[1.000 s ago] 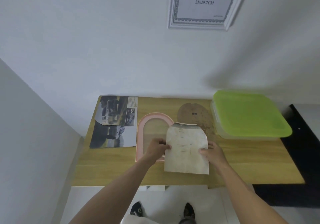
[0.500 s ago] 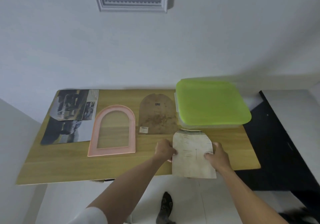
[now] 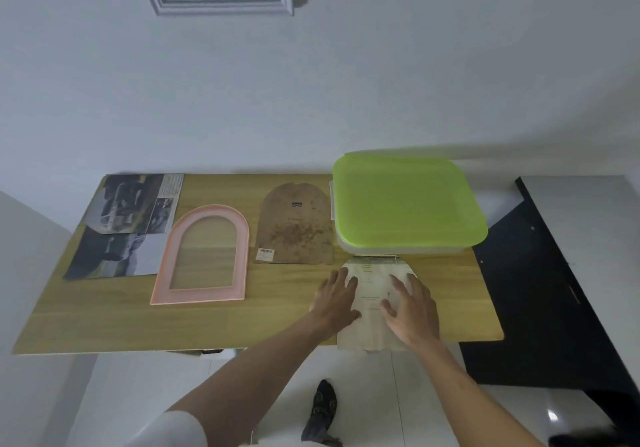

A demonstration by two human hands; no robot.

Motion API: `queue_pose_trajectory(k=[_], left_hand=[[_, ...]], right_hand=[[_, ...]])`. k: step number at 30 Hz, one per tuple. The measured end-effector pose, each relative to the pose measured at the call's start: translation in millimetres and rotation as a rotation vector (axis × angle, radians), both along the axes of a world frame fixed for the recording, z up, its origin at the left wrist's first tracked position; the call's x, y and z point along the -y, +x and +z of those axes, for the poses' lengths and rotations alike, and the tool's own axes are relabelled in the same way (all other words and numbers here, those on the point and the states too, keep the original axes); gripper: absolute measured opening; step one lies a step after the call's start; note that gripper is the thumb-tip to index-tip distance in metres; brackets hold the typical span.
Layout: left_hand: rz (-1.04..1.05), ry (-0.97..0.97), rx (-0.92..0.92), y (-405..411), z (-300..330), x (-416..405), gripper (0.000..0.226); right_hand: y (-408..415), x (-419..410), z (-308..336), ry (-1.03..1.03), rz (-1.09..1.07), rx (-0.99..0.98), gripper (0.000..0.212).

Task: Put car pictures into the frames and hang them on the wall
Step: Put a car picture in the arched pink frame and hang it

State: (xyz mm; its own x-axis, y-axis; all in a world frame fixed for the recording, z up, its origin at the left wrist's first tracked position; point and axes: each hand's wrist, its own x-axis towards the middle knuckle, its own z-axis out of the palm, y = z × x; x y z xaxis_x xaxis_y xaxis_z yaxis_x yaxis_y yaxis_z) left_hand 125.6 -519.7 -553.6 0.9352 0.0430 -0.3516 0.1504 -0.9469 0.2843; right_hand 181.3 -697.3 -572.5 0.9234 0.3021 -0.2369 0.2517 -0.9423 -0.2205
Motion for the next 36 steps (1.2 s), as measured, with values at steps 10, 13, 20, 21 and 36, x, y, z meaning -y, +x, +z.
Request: queue_pose_trajectory(k=[10,13,20,21,36], left_hand=[[-0.028,-0.036,-0.004,-4.8,-6.8,3.1,0.063],[0.039,-0.088,0.086,-10.7,-3.8,-9.3,0.064],[0.289,-0.128,0.204,-35.5,5.4,-86.4,0.050],[0.329,-0.130,0.228,-39.7,6.2,-100.5,0.047],[0.774,-0.009,0.270,-110.9,16.6,-376.1,0.045]], right_hand=[[2.5,-1.4,-4.5,0.013,0.041,0.065,0.059],[0.1,-13.9,-6.0,0.109,0.102,0.141,0.053],[-9.6,-88.6,9.0,0.300,0.269,0.162,0.037],[-11.6,-103.7,10.9,0.302,0.287,0.164,0.035],[-50.4,-384.3,39.7,0.307,0.584,-0.005,0.047]])
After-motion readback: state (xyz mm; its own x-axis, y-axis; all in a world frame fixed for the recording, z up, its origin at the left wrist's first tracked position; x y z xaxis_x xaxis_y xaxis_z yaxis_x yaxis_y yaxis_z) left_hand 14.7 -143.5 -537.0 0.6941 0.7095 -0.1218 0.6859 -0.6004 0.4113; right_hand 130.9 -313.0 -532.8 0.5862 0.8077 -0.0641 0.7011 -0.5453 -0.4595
